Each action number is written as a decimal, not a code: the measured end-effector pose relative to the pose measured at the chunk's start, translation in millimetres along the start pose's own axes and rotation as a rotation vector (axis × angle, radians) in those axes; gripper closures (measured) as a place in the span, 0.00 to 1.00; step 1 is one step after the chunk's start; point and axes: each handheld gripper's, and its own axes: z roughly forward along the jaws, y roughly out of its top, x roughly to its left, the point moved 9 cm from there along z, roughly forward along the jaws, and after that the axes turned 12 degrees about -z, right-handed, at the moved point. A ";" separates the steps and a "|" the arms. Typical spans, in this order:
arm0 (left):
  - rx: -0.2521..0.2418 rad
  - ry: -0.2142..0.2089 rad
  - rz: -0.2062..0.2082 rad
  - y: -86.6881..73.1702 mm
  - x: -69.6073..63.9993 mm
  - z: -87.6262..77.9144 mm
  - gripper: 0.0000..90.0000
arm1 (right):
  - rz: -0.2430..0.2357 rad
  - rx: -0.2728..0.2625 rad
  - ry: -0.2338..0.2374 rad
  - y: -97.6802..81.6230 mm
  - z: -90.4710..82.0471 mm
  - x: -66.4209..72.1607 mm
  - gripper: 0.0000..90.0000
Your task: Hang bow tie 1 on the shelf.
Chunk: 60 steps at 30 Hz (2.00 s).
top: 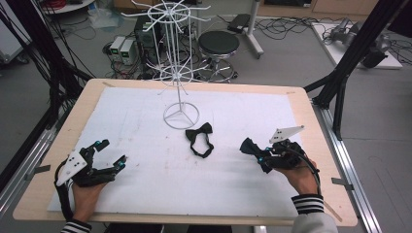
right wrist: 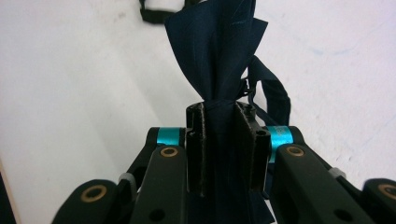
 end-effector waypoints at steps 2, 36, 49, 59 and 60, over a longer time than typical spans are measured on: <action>-0.001 0.001 -0.001 0.1 0.2 0.1 0.17 | 0.009 -0.018 -0.004 4.4 -1.2 -1.1 0.84; -0.002 -0.001 -0.004 0.1 0.4 0.1 0.17 | 0.078 -0.374 -0.132 106.7 -17.0 -32.1 0.84; -0.012 -0.002 -0.010 0.8 0.8 -1.1 0.17 | 0.088 -0.464 -0.193 148.4 -10.6 -48.0 0.84; -0.015 0.000 -0.018 1.0 1.5 -1.2 0.17 | 0.091 -0.492 -0.196 166.2 -4.5 -54.5 0.84; -0.017 0.000 -0.020 1.1 1.4 -1.2 0.17 | 0.089 -0.493 -0.196 168.6 -3.9 -55.3 0.84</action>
